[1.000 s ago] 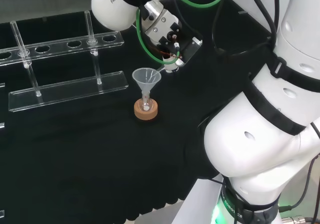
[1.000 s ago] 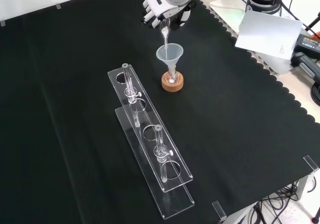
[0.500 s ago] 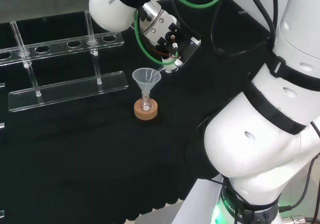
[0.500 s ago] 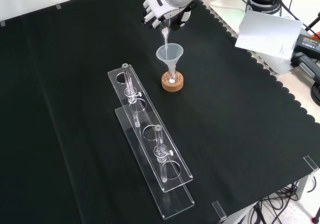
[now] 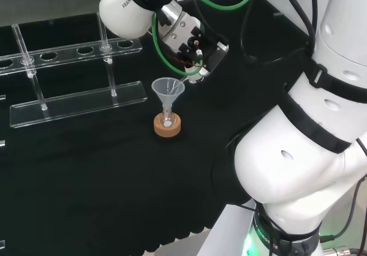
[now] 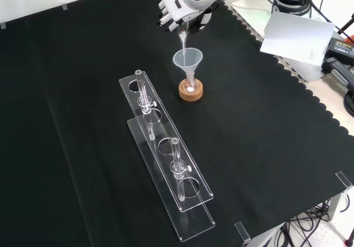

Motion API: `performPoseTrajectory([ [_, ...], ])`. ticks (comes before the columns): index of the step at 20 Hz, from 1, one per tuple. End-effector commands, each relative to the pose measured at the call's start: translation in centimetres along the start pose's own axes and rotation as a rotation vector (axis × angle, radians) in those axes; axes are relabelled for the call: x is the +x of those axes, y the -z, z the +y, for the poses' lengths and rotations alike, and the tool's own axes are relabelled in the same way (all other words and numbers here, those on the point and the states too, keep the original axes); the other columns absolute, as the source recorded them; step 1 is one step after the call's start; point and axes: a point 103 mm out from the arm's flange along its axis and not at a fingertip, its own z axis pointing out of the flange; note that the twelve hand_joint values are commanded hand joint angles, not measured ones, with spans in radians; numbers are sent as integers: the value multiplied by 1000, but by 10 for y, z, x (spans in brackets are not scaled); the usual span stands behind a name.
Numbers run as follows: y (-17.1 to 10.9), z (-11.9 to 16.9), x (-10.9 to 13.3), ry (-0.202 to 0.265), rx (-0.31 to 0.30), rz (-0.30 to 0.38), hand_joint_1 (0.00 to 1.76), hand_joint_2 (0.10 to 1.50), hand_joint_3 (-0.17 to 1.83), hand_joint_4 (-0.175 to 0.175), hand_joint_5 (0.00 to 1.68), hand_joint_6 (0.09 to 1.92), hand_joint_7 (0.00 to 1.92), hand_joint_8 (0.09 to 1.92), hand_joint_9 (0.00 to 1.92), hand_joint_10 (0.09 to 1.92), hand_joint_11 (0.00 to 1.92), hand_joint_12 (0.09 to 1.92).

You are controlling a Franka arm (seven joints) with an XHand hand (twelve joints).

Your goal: Pour all the NaCl from the weighing funnel into the round-bottom flask.

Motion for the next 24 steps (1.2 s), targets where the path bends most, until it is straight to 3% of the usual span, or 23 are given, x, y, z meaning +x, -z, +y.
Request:
performPoseTrajectory([
  [1, 1, -1, -1, -2, -3, -15, 1130, 642, 662, 175, 1308, 610, 607, 641, 1006, 241, 955, 949],
  [24, 9, -3, 1, -9, -15, -66, 1130, 642, 661, 175, 1308, 610, 605, 640, 1005, 238, 950, 954],
])
